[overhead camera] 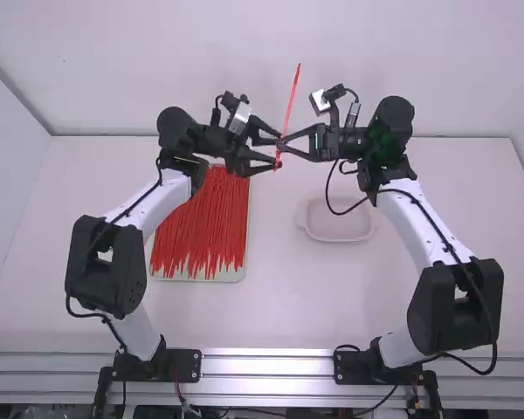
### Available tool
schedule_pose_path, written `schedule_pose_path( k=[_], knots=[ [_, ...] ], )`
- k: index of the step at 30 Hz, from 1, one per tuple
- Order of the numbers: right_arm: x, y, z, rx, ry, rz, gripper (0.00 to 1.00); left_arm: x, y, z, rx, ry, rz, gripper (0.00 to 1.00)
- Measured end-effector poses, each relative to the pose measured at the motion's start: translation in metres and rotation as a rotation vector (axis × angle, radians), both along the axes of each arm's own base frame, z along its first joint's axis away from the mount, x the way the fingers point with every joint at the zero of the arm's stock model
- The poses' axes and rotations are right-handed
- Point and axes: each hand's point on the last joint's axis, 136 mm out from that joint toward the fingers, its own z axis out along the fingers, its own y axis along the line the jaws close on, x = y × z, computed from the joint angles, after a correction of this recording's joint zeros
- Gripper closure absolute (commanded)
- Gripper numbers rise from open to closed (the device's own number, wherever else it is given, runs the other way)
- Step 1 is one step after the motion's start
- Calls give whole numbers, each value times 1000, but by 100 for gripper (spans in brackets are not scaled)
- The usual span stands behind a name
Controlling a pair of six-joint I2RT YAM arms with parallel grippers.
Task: Fasten the cable tie
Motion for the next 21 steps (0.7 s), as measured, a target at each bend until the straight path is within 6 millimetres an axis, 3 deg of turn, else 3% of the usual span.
schedule_pose_path(
  k=[9, 15, 21],
  knots=[
    [9, -33, -4, -8, -88, -27, 100, 31, 23, -1, -16, 154, 132, 1],
    [22, -64, -20, -20, -30, -92, 100, 51, 25, -34, 35, 363, 205, 1],
    [29, -83, -43, -34, 44, -159, 100, 58, 25, -67, 100, 481, 261, 1]
  ],
)
